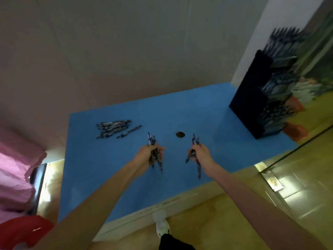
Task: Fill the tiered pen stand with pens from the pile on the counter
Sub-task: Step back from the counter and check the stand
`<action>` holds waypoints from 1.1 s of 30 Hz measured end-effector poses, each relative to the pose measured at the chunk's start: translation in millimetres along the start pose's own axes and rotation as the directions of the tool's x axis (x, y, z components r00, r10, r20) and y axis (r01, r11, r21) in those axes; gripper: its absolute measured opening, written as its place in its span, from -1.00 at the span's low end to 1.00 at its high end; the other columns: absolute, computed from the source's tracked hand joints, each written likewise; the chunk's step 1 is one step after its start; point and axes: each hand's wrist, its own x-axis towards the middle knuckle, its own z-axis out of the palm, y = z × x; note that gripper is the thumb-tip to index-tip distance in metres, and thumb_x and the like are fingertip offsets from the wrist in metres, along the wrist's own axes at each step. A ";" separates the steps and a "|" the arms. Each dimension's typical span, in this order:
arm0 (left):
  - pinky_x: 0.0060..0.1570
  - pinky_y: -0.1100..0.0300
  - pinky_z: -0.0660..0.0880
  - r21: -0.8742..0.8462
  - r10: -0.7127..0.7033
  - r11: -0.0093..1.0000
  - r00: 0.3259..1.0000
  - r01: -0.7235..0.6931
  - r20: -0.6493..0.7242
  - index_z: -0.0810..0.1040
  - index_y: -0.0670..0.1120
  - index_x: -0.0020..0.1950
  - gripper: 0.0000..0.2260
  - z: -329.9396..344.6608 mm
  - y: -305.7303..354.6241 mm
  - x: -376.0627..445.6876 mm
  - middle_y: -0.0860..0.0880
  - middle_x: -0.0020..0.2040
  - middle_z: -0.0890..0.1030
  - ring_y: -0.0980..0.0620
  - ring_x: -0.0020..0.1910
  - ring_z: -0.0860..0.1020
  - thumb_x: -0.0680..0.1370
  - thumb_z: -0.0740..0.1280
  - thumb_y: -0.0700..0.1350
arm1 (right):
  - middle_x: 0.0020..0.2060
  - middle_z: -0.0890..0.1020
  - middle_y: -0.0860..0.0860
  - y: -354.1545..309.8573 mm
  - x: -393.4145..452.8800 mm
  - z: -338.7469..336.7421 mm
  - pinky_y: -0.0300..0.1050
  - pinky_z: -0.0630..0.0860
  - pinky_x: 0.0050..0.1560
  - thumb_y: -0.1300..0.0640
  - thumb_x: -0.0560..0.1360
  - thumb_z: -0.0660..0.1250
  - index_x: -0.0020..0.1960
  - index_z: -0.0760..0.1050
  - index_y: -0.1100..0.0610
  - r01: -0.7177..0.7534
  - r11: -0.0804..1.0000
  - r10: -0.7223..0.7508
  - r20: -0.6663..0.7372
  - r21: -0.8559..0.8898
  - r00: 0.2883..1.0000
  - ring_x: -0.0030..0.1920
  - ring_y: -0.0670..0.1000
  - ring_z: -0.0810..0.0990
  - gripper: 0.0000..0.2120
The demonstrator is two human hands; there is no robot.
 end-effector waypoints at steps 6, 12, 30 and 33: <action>-0.15 0.07 0.59 -0.036 0.081 0.996 0.996 -0.082 -0.021 0.54 -0.20 0.08 -0.84 88.2 -3.8 -24.2 -0.17 -0.04 0.72 -0.07 -0.15 0.64 0.71 0.20 -0.16 | -0.44 0.55 0.00 -11.8 -46.3 -91.2 -0.15 0.27 -0.46 0.06 0.64 0.25 -0.01 0.57 0.19 0.009 0.999 -0.006 -0.061 0.054 0.998 -0.50 -0.04 0.34 -0.78; 0.05 -0.02 0.54 0.212 0.186 0.959 0.982 -0.189 0.035 0.62 -0.17 -0.13 -0.70 175.3 -3.1 -39.9 -0.24 0.01 0.70 -0.07 -0.18 0.55 0.71 0.21 -0.11 | -0.37 0.58 -0.01 -30.2 -54.6 -173.1 -0.13 0.39 -0.35 0.08 0.62 0.30 -0.08 0.63 0.15 0.155 0.983 -0.130 -0.223 0.098 0.966 -0.42 -0.05 0.44 -0.79; -0.40 0.15 0.34 0.324 0.295 0.909 0.954 -0.262 -0.058 0.62 -0.25 0.07 -0.78 429.4 -22.1 11.1 -0.10 -0.25 0.47 0.00 -0.35 0.35 0.61 0.37 -0.08 | -0.20 0.71 0.01 -55.9 17.4 -437.7 -0.11 0.43 -0.04 0.02 0.65 0.30 -0.11 0.66 0.28 0.299 0.954 -0.294 -0.192 -0.004 0.936 -0.07 0.01 0.59 -0.65; -0.47 0.16 0.32 0.354 0.366 0.874 0.930 -0.332 -0.030 0.54 -0.14 0.01 -0.82 451.6 -7.0 17.8 -0.03 -0.40 0.34 0.02 -0.50 0.28 0.59 0.41 -0.04 | -0.11 0.72 0.12 -67.8 35.1 -456.1 -0.11 0.52 -0.07 0.01 0.63 0.34 -0.07 0.67 0.18 0.339 0.940 -0.339 -0.164 -0.031 0.926 -0.09 0.05 0.63 -0.73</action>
